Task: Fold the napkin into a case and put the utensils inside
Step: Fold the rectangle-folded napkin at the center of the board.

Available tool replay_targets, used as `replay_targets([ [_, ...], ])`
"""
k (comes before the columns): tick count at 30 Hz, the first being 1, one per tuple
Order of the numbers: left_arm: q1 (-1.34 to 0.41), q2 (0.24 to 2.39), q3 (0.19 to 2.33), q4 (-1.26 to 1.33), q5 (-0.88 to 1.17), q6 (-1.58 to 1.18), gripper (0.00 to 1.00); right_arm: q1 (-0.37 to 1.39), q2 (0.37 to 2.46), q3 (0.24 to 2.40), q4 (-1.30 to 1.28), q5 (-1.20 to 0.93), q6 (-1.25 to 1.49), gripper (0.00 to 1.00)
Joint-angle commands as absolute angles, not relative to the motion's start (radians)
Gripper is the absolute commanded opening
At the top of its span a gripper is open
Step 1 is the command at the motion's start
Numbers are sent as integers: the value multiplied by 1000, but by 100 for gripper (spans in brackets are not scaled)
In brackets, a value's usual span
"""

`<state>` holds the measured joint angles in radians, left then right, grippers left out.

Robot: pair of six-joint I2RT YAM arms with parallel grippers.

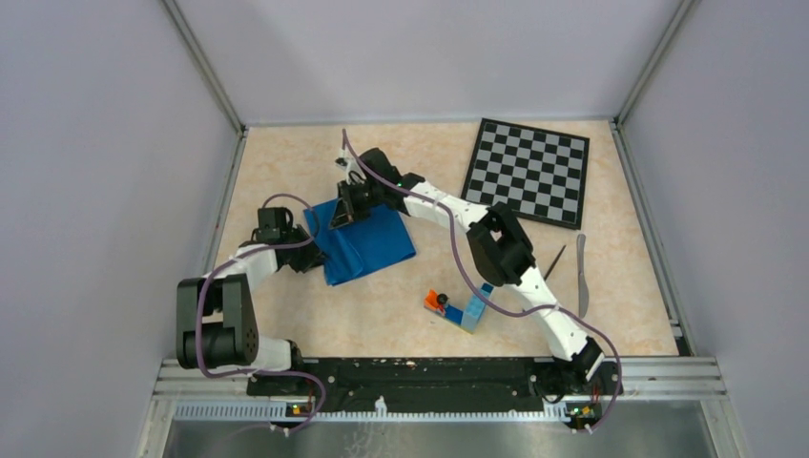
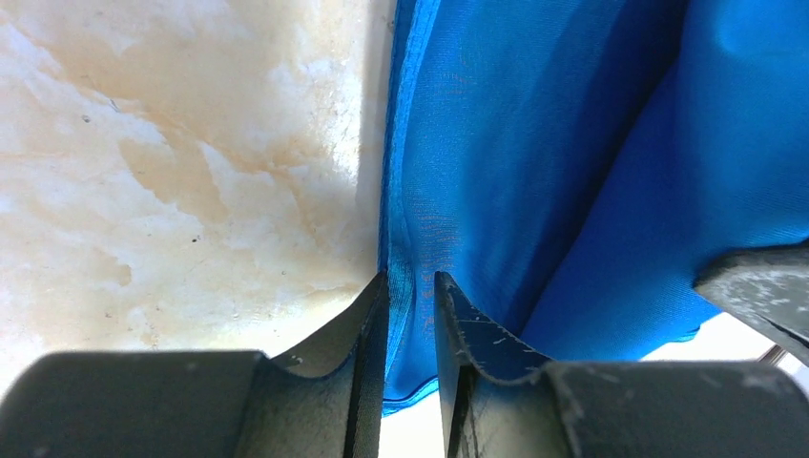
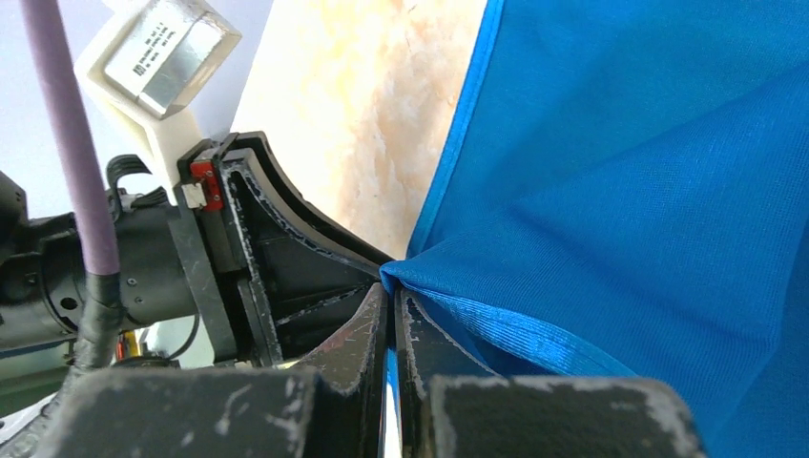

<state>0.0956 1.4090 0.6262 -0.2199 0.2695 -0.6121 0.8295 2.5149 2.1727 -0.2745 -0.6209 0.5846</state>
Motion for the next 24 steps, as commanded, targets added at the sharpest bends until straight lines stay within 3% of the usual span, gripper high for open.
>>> replay_targets([
  [1, 95, 1395, 592, -224, 225, -604, 29, 841, 2543, 2244, -245, -627, 596, 0],
  [20, 95, 1365, 576, -230, 230, -615, 30, 841, 2617, 2324, -271, -625, 601, 0],
  [24, 95, 1332, 585, -272, 196, -625, 37, 841, 2643, 2364, -289, -679, 644, 28],
])
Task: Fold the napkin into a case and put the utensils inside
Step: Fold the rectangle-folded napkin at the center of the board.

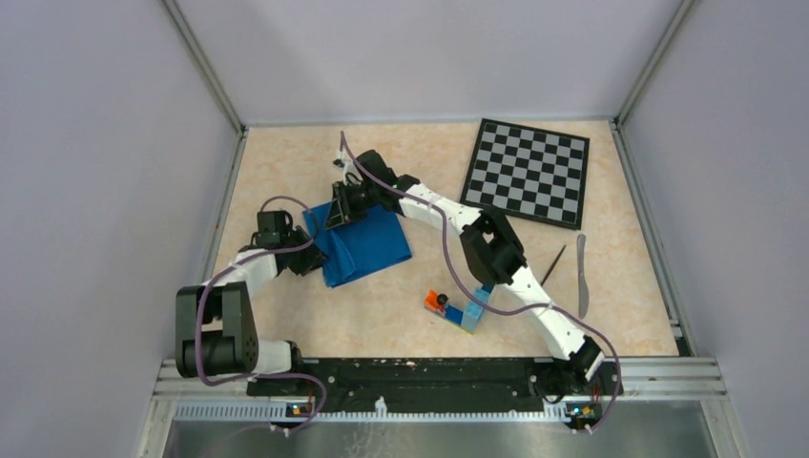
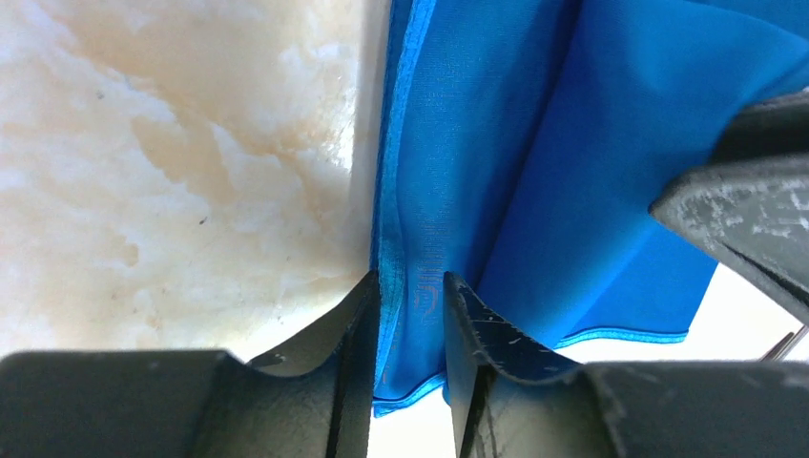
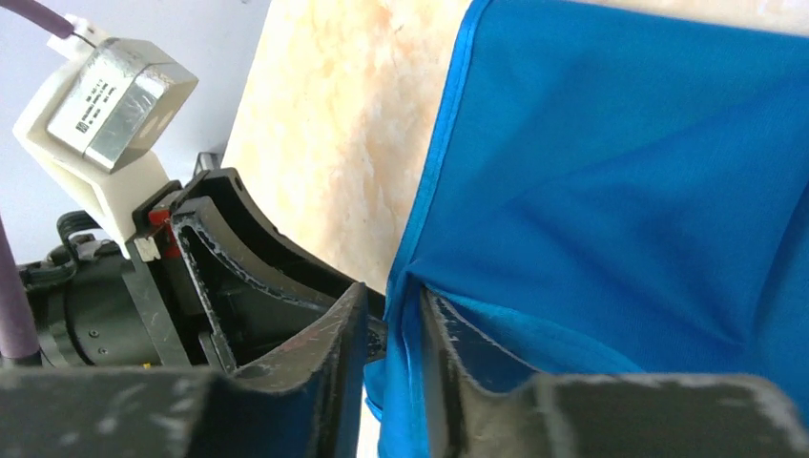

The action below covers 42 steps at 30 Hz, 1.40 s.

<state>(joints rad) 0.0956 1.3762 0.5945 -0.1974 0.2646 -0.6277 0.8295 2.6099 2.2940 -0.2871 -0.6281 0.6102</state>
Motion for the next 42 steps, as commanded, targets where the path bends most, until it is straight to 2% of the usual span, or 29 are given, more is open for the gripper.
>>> replay_targets([
  [1, 97, 1320, 590, -295, 176, -630, 39, 841, 2646, 2374, -285, -713, 663, 33],
  [6, 138, 1205, 595, -393, 149, -636, 48, 840, 2572, 2356, -332, -742, 688, 54],
  [12, 144, 1020, 609, -456, 170, -609, 57, 806, 2447, 2244, -403, -722, 617, 56],
  [17, 142, 958, 617, -427, 324, -566, 71, 750, 2267, 1959, -345, -712, 547, 56],
  [22, 76, 1014, 635, -341, 410, -533, 67, 683, 2126, 1670, -197, -736, 547, 58],
  [25, 10, 1100, 655, -306, 397, -548, 62, 642, 2102, 1571, -123, -758, 566, 57],
  [29, -104, 1217, 666, -151, 341, -579, 63, 629, 2116, 1530, -83, -745, 572, 52],
  [33, -238, 1376, 767, -97, 211, -589, 62, 628, 2138, 1513, -96, -699, 563, 34],
  [38, -341, 1565, 935, -176, -44, -645, 45, 628, 2153, 1443, -48, -647, 599, 4],
  [39, -345, 1589, 953, -184, -69, -661, 43, 629, 2158, 1433, -37, -647, 610, 0],
  [42, -355, 1652, 987, -173, -114, -684, 38, 628, 2168, 1411, -25, -627, 625, 0],
])
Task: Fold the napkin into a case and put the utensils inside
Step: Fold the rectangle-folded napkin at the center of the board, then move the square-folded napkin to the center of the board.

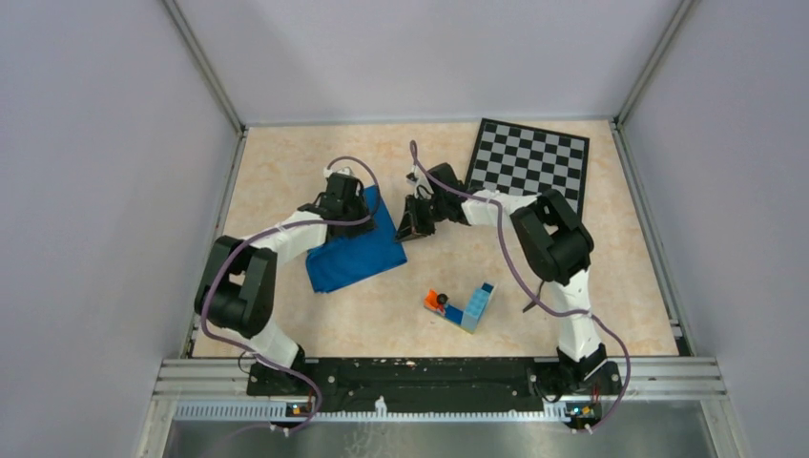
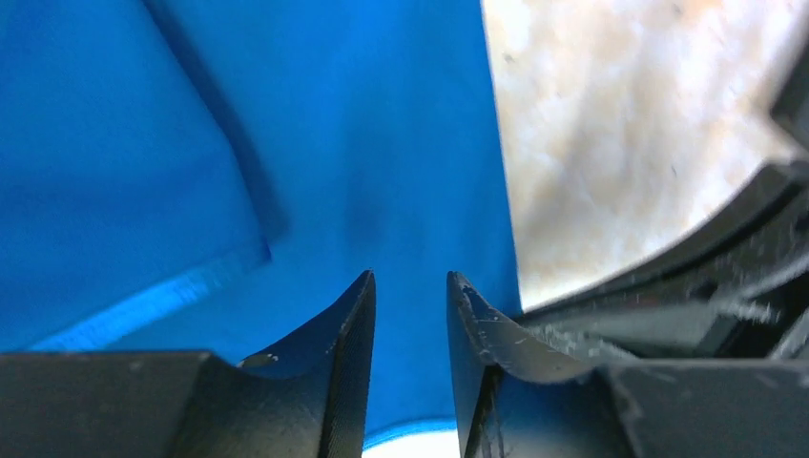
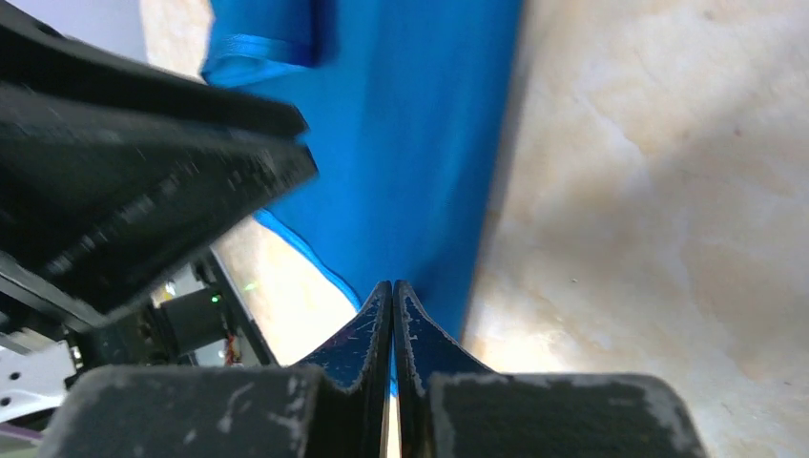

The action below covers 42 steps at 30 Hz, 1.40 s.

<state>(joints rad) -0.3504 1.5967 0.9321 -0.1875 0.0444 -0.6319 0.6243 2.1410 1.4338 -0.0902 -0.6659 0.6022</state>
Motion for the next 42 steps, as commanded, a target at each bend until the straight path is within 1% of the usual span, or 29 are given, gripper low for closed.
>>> replay_targets([
  [1, -361, 1672, 999, -172, -126, -684, 38, 628, 2171, 1400, -19, -618, 630, 0],
  [6, -369, 1763, 1083, -194, -162, -669, 34, 624, 2186, 1386, -12, -591, 641, 0],
  [10, -368, 1832, 1188, -348, -244, -639, 32, 618, 2198, 1384, -11, -589, 647, 0],
  [15, -336, 1827, 1213, -429, -309, -567, 31, 616, 2204, 1389, -8, -589, 650, 0],
  [19, -238, 1778, 1217, -497, -327, -501, 30, 616, 2204, 1392, -13, -591, 651, 0],
  [22, -151, 1719, 1251, -579, -407, -422, 31, 617, 2203, 1401, -26, -586, 640, 0],
  [24, -88, 1658, 1279, -623, -493, -374, 32, 616, 2202, 1411, -41, -581, 626, 0],
  [26, -52, 1581, 1292, -614, -500, -309, 37, 620, 2199, 1426, -61, -576, 594, 0],
  [27, -48, 1544, 1296, -607, -488, -287, 42, 624, 2194, 1437, -83, -567, 571, 0],
  [28, -48, 1513, 1301, -608, -457, -280, 49, 629, 2184, 1451, -110, -551, 545, 0],
  [31, -48, 1432, 1268, -594, -273, -292, 57, 651, 2140, 1516, -230, -486, 451, 0],
  [32, -48, 1411, 1236, -574, -205, -307, 59, 662, 2110, 1530, -270, -453, 424, 3],
  [34, -48, 1386, 1169, -531, -63, -347, 61, 690, 2065, 1541, -320, -396, 389, 19],
  [35, -48, 1380, 1132, -505, -14, -359, 61, 708, 2048, 1540, -333, -382, 379, 25],
  [36, -49, 1378, 1099, -486, 47, -376, 61, 730, 2037, 1536, -339, -387, 376, 28],
  [37, -49, 1377, 1068, -468, 79, -402, 61, 744, 2034, 1533, -336, -406, 379, 30],
  [39, -49, 1386, 1013, -434, 149, -446, 59, 762, 2044, 1511, -306, -465, 410, 30],
  [40, -49, 1391, 989, -415, 188, -467, 59, 766, 2050, 1496, -287, -487, 431, 28],
  [42, -50, 1395, 946, -393, 218, -503, 59, 767, 2064, 1460, -234, -518, 467, 20],
])
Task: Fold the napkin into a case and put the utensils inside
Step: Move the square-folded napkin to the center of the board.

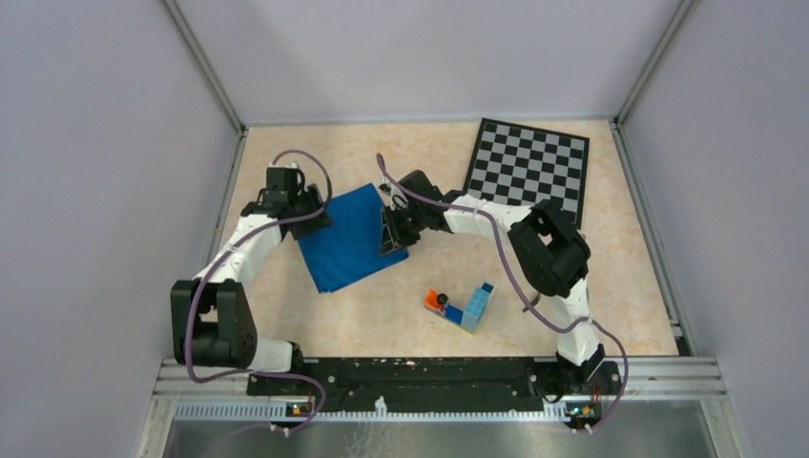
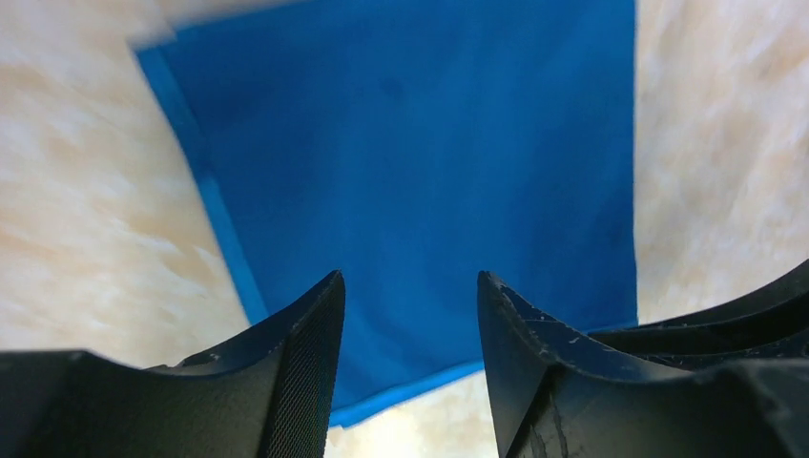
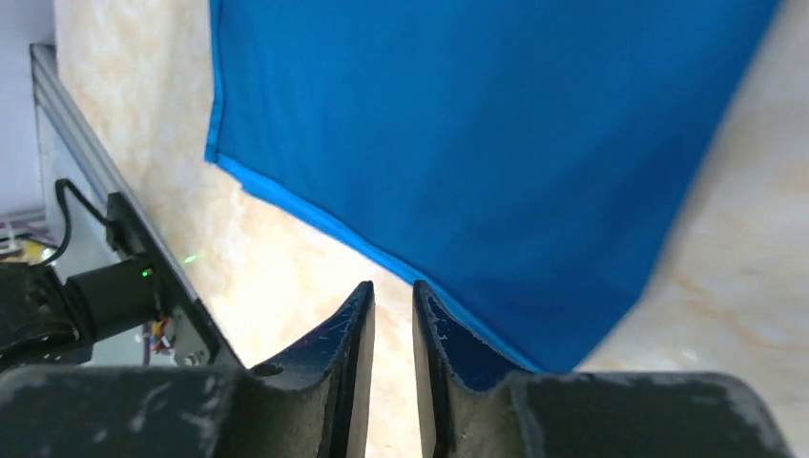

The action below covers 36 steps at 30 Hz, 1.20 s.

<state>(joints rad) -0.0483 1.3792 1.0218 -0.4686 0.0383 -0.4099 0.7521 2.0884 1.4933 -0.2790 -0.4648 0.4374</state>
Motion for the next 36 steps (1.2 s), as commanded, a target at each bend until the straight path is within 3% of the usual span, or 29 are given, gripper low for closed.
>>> replay_targets([
  [1, -52, 1387, 930, -385, 232, -509, 59, 767, 2070, 1453, -233, -496, 471, 16],
  [6, -52, 1293, 892, -406, 243, -503, 60, 710, 2104, 1448, -364, -307, 421, 5],
  [9, -51, 1237, 891, -452, 238, -471, 62, 639, 2088, 1423, -419, -107, 361, 4],
  [13, -49, 1187, 876, -459, 307, -486, 63, 576, 2165, 1593, -435, 72, 204, 4],
  [17, -52, 1181, 842, -381, 437, -543, 63, 582, 2297, 1955, -527, 34, 94, 9],
  [19, -56, 1206, 824, -319, 486, -563, 67, 591, 2281, 2037, -607, -65, 116, 20],
  [21, -82, 1263, 826, -251, 523, -566, 70, 593, 2187, 1950, -582, -177, 170, 31],
  [25, -187, 1435, 934, -194, 551, -546, 68, 591, 2036, 1641, -397, -404, 313, 38],
  [27, -224, 1542, 1006, -192, 538, -531, 63, 590, 2005, 1535, -326, -470, 367, 35],
  [32, -232, 1747, 1130, -243, 482, -521, 47, 564, 2015, 1440, -278, -485, 410, 16],
  [36, -232, 1777, 1100, -247, 414, -522, 44, 539, 2059, 1449, -292, -453, 360, 15],
])
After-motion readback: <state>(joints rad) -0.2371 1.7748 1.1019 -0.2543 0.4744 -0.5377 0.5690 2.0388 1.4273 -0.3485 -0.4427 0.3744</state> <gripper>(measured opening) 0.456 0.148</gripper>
